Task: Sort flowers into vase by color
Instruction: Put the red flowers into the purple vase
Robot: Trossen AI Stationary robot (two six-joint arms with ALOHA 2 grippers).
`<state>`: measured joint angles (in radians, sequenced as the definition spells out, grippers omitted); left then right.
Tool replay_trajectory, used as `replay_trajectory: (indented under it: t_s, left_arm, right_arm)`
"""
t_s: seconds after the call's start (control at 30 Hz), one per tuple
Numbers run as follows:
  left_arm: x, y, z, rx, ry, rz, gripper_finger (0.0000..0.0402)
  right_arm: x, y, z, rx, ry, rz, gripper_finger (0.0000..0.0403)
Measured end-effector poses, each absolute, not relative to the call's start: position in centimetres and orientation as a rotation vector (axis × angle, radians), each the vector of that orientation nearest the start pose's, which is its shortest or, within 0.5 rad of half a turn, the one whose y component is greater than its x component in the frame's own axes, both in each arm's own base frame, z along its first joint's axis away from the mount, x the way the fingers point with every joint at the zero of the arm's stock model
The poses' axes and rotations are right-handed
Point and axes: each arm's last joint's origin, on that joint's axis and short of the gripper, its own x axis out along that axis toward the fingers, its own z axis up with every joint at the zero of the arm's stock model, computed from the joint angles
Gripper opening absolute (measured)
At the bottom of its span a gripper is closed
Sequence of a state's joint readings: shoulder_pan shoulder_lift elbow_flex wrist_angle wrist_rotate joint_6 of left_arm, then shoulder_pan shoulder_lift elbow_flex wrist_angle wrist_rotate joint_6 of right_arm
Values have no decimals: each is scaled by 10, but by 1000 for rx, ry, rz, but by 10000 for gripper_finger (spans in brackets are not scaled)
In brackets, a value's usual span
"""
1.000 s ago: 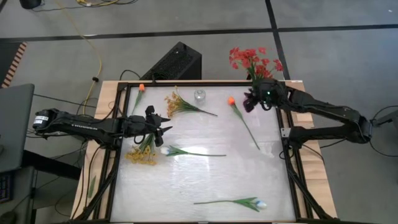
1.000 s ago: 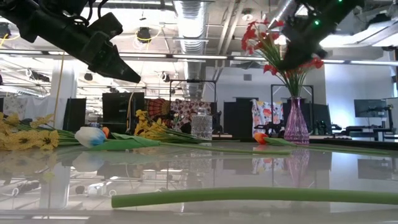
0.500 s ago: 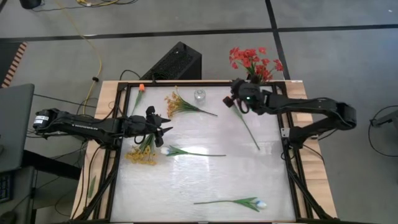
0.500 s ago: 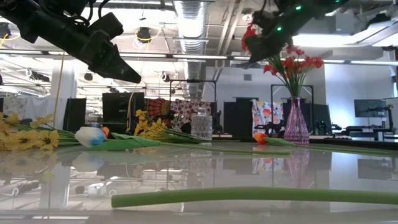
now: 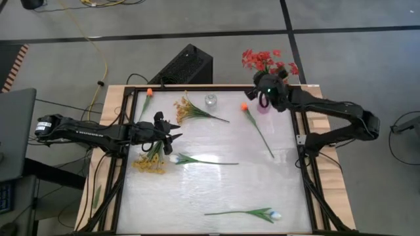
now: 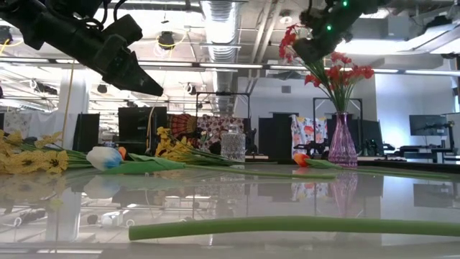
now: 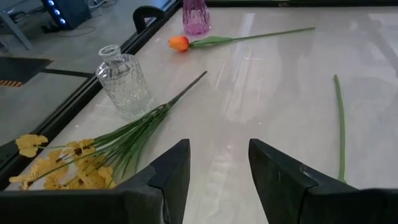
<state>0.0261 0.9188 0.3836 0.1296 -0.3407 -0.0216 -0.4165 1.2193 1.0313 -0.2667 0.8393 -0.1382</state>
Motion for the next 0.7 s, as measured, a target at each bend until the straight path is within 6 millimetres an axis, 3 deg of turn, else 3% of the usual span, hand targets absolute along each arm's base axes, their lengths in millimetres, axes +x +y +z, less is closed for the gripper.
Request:
replay_trajectory:
  t_s: [0.17, 0.4, 0.7]
  left_arm:
    - [188, 14, 202, 43, 402, 363, 154]
    - [188, 15, 202, 71, 413, 365, 154]
    - [187, 18, 202, 88, 416, 388, 154]
  right_arm:
    - [211, -134, 326, -163, 599, -1282, 19]
    - [202, -122, 328, -137, 611, -1289, 19]
    - [210, -99, 329, 14, 570, -883, 20]
